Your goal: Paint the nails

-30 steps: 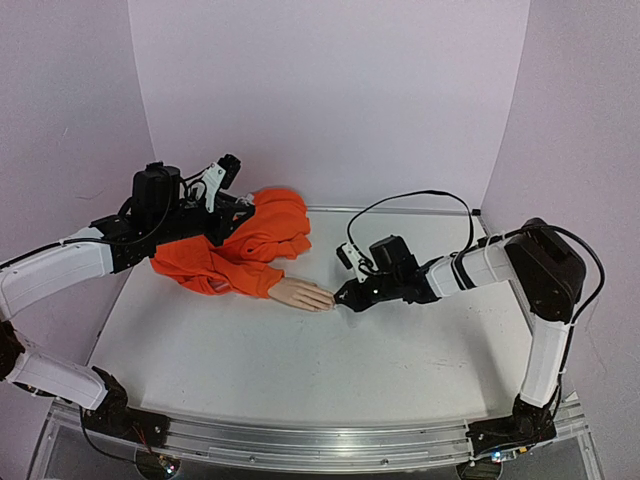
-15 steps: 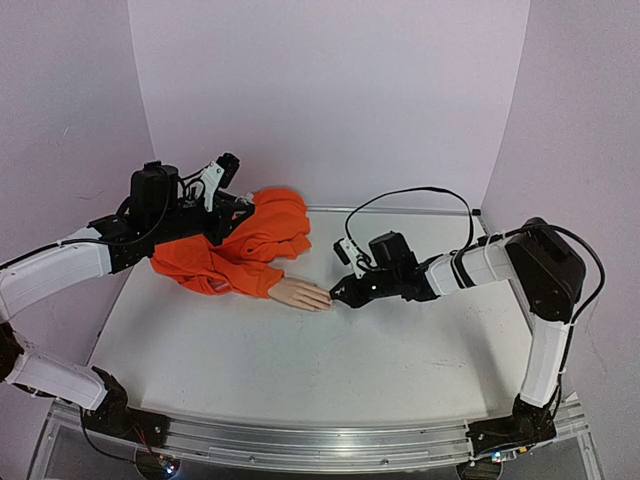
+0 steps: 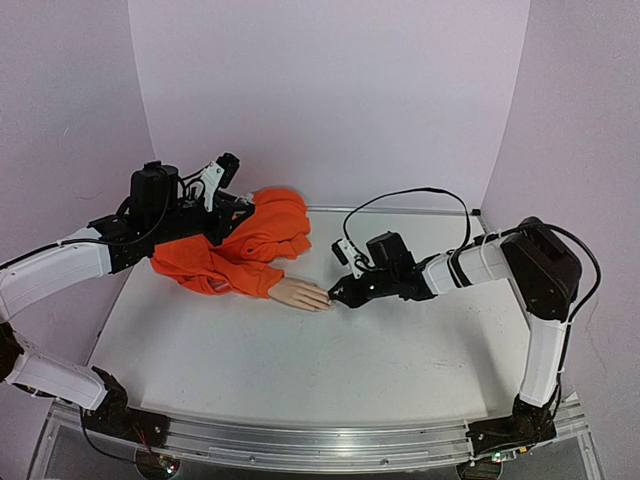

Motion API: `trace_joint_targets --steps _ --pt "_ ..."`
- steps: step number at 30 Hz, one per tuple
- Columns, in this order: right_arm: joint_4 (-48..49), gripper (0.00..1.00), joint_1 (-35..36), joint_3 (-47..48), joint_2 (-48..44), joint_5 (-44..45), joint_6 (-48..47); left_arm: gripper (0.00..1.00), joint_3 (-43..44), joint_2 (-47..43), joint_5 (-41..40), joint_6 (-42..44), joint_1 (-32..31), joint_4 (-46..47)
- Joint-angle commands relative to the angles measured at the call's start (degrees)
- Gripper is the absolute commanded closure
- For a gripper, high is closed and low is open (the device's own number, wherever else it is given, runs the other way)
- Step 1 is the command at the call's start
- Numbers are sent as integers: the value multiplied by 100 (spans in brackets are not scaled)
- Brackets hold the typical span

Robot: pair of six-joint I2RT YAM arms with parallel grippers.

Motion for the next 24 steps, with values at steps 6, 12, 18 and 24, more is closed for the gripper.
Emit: trace_joint_targets --steps 6,12,18,24 --pt "17 100 62 314 178 -62 -16 100 71 -172 33 -59 7 351" --pt "-6 100 67 269 182 -2 -17 100 63 -173 36 -67 7 357" --pt "5 100 62 311 234 50 -25 100 70 -174 40 -66 7 358" --pt "3 100 62 359 279 51 -25 100 60 -182 27 -55 7 354"
